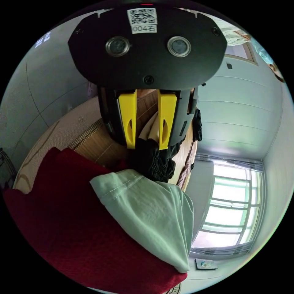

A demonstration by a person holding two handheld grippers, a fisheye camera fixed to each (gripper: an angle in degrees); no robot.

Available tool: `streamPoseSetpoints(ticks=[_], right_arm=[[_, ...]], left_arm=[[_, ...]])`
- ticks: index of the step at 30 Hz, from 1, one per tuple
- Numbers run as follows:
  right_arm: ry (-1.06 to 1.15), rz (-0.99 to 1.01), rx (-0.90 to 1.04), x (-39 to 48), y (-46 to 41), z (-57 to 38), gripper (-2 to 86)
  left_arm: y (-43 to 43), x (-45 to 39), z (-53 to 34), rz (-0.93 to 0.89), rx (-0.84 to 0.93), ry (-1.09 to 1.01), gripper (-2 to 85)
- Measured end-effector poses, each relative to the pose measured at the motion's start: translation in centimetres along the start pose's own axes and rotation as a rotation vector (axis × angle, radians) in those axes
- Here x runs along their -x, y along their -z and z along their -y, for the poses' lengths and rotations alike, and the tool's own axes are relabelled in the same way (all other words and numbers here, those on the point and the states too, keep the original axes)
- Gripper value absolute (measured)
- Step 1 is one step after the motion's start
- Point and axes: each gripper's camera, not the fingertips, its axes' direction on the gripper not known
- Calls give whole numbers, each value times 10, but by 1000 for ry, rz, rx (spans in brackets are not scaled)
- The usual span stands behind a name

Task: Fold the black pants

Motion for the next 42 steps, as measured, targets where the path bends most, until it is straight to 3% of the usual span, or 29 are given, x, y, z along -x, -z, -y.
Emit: streamPoseSetpoints(ticks=[4,7,10,14,20,24,26,29,32,36,42], right_arm=[[9,-117,-66,25,-4,-10,48],[71,-262,-102,45,-4,-20,48],[100,-259,-111,60,-7,-30,58],[382,-408,-232,146,-23,-83,43],[913,-359,278,284,-201,-176,18],[1102,-410,498,336,-303,-237,38],[1133,-532,645,338,-358,-261,44],[1164,-554,694,354,-374,-272,45],[1246,-638,567,380,-378,-276,41],[1272,-833,738,361,-436,-283,40],[1306,-830,714,357,-452,-286,33]], left_arm=[[16,0,9,30,10,0,6],[44,6,10,8,-58,-11,6],[67,19,6,14,-81,-7,4],[79,20,-3,24,-61,-66,2],[51,-47,-8,-82,-19,-213,1],[16,-89,-10,-12,98,-304,2],[-1,-86,-15,3,202,-304,2],[18,-76,-15,-43,125,-261,2],[36,-71,-5,-34,12,-240,2],[-3,-66,3,100,181,-263,2],[-4,-47,-2,5,145,-238,3]])
